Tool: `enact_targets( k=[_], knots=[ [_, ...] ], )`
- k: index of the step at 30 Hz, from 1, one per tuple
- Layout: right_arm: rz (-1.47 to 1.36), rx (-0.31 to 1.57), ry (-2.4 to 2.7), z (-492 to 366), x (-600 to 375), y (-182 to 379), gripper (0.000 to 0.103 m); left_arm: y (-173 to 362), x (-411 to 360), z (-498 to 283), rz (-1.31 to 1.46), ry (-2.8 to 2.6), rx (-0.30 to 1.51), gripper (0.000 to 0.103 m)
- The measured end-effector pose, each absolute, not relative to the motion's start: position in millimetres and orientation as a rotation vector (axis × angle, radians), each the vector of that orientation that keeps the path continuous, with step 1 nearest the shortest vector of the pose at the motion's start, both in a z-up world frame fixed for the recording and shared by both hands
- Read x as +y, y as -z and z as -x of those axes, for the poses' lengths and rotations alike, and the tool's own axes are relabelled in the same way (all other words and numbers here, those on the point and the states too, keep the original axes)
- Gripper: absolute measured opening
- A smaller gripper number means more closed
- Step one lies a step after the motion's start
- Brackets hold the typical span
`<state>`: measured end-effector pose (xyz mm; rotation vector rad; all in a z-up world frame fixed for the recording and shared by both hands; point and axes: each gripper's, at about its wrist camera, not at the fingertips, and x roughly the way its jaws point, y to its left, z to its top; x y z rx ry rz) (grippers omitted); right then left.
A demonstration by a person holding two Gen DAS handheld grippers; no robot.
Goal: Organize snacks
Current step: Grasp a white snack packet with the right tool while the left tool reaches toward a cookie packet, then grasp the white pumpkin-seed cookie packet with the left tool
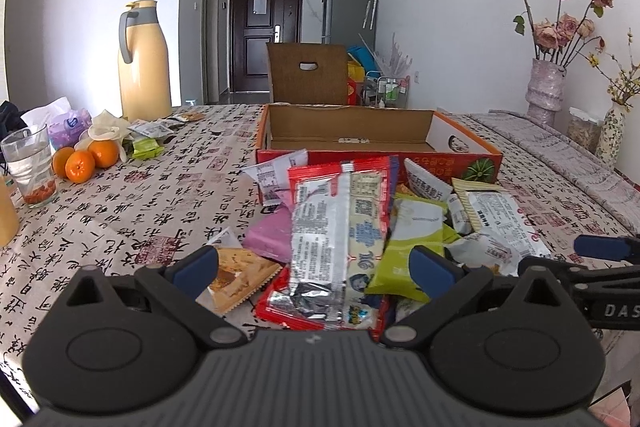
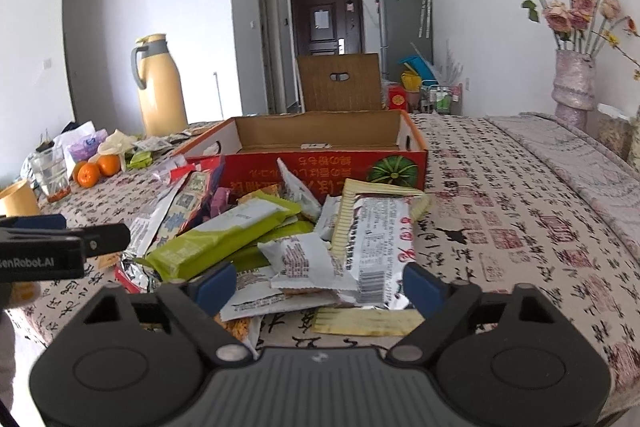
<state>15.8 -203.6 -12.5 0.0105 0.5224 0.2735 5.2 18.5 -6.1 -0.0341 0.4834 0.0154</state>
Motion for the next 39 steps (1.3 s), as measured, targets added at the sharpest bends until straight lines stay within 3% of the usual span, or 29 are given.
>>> enact_targets(
  k=[6,12,14,17,21,39],
  knots=[
    [0.001,0.557,-0.288,-45,-194,20,0.076,8,32,-15,0.056,-0.018,0.506,0.103],
    [0.01,0.605,-0.306,-73,-185,30,0.075,12,41,-25,0.06,-0.03,0.531,0.103],
    [0.011,0.615,-0.31,-78,-184,33,0.068,14,43,-27,0.06,-0.033,0.54,0.103],
    [0.004,0.644,-0.333,-87,-183,38,0.047,16,45,-30,0.054,-0.041,0.554,0.103],
    [0.008,0.64,-0.348,-86,-183,38,0.041,17,47,-33,0.043,-0.048,0.557,0.103],
    [-0.076,0.512,-0.269,-64,-206,22,0.037,34,103,-69,-0.032,-0.097,0.652,0.103]
  ],
)
